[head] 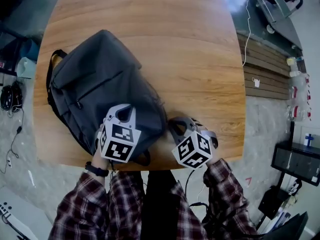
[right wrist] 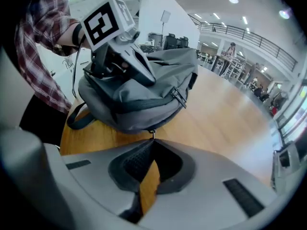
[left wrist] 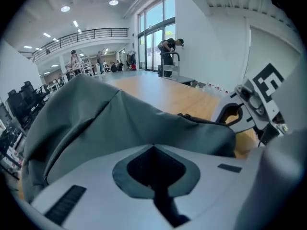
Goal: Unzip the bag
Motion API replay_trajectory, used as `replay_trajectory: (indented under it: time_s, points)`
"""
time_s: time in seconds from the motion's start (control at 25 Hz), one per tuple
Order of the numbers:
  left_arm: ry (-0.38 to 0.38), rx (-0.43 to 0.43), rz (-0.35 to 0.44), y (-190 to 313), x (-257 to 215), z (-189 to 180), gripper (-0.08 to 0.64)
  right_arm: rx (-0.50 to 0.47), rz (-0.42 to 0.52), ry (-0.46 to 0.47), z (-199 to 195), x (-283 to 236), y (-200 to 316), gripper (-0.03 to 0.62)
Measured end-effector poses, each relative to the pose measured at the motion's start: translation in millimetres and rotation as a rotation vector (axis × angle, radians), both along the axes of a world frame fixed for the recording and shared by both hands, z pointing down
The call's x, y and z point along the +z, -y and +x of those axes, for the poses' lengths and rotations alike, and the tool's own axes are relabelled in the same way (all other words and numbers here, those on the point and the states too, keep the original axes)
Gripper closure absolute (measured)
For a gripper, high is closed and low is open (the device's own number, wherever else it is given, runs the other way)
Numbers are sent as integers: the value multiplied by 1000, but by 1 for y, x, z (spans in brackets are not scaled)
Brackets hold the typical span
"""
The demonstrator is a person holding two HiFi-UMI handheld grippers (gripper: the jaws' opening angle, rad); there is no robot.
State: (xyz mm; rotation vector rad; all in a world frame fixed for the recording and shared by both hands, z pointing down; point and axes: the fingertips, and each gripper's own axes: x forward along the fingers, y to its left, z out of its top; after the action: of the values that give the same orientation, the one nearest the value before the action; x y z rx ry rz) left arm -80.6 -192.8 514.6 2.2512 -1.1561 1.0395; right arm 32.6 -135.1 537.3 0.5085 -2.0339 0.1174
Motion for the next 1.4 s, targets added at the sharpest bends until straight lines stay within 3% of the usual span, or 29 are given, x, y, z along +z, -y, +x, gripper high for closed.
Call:
replay_trajectory:
  time_s: [0.24, 0.4, 0.44, 0.52, 0.68, 0.8, 0.88, 1.08, 1.24, 1.4]
  points:
    - [-57, -212, -83, -19, 2, -18, 554, -92, 79, -36, -17, 2, 43, 580]
    - [-171, -297, -189, -26, 2, -19, 554, -103, 103, -36, -29, 3, 60, 581]
    - [-202, -271, -214, -28, -1, -16, 554, -96, 101, -30, -30, 3, 61, 581]
    - [-214, -120, -195, -28, -14, -3, 554, -79, 88, -11, -30, 1, 59, 581]
    - [-129, 254, -17, -16, -38, 38, 554, -51, 77, 12, -31, -4, 53, 581]
    - [-41, 429, -14, -9, -21, 57, 554, -27, 55, 13, -28, -3, 46, 581]
    - [-25, 506, -40, -10, -9, 62, 554, -12, 41, 4, -23, -1, 38, 581]
    - [-67, 509, -110, -3, 1, 68, 554, 48, -8, 8, -11, -2, 14, 581]
    - [-65, 491, -111, 7, 4, 72, 554, 100, -55, 23, -6, -4, -20, 581]
    - [-58, 418, -107, 30, 5, 71, 554, 145, -80, 67, -10, -15, -57, 581]
